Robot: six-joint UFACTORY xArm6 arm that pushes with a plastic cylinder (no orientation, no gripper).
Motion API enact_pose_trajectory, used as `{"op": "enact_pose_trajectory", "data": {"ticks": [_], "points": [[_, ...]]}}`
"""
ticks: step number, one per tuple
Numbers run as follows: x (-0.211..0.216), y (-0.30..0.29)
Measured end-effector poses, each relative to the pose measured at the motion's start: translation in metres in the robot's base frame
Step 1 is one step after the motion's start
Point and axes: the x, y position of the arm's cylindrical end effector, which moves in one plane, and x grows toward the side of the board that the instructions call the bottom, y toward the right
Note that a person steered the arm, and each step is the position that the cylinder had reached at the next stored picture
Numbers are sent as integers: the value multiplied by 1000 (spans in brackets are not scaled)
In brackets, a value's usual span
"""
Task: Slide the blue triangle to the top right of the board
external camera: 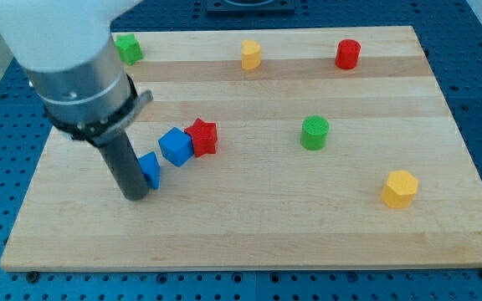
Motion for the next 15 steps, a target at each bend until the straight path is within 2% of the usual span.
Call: {"op": "enact_pose_trajectory", "data": {"ticks": [2, 3, 5, 6, 7, 11, 13, 15], "points": [[7, 38], [-13, 44], [-37, -10], [-40, -18], [-49, -57], [-44, -96], [-74, -109], [-82, -123]]}}
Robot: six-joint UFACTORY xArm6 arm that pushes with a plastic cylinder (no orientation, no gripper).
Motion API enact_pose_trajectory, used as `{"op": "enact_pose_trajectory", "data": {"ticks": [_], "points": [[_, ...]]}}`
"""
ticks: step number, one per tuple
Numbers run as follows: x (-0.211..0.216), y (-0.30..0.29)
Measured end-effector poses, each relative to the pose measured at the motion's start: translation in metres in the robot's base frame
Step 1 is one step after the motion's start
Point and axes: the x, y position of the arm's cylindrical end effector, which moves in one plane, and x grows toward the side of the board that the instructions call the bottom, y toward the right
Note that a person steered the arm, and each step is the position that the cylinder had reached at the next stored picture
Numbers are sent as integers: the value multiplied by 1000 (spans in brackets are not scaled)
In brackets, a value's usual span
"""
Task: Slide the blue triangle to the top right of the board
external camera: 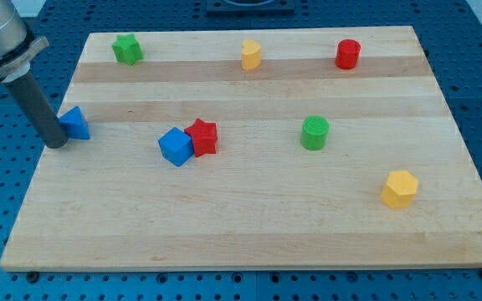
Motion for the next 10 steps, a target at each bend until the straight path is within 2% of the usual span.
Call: {"op": "enact_pose_trajectory", "data": {"ticks": [3, 4, 5, 6, 8, 10], "points": [[-19, 74], [-16, 118], [-32, 149], [-50, 148], [-75, 110], [-83, 85]]}}
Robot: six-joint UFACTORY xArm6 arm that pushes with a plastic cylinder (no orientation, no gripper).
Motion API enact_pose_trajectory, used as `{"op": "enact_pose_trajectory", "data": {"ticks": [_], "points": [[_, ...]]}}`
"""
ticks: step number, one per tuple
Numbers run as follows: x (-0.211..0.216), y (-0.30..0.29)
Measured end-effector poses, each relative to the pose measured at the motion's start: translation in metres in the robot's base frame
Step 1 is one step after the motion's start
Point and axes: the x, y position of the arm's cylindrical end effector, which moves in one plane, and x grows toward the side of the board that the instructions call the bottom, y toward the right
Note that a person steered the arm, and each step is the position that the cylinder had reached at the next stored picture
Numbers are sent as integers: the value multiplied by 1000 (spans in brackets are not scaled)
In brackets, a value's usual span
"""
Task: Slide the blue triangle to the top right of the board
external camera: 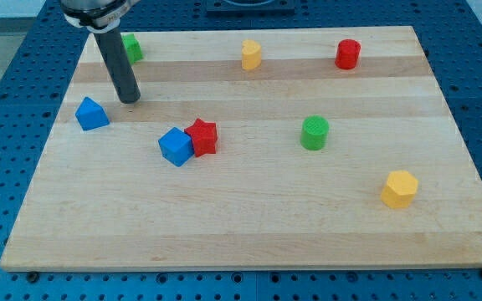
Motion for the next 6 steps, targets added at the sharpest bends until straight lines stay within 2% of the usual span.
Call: {"op": "enact_pose_trajectory", "data": {"ticks": [4, 5, 6], "points": [[0, 0], [0, 25], [6, 80]]}}
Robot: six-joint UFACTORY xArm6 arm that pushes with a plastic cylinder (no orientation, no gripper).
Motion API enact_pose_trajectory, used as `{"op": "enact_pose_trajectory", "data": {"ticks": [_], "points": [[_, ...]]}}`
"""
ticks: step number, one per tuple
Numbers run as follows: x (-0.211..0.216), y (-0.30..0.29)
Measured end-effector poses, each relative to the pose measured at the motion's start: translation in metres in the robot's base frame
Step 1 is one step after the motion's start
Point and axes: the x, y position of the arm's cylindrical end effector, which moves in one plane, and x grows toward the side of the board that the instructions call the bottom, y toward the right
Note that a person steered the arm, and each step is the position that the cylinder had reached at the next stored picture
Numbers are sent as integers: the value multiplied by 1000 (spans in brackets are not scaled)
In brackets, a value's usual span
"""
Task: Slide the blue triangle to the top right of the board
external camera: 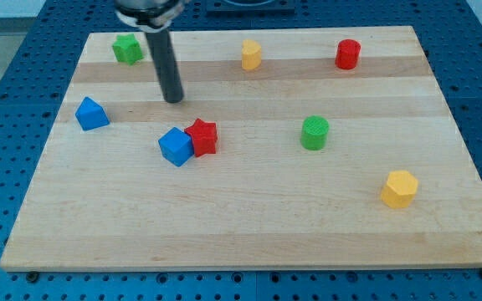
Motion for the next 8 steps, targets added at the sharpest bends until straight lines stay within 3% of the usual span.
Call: {"op": "enact_pose_trajectory", "data": {"ticks": [1, 2, 3, 5, 6, 8], "points": [[45, -28], [89, 24], [89, 99], [74, 151], [109, 189], [40, 195]]}}
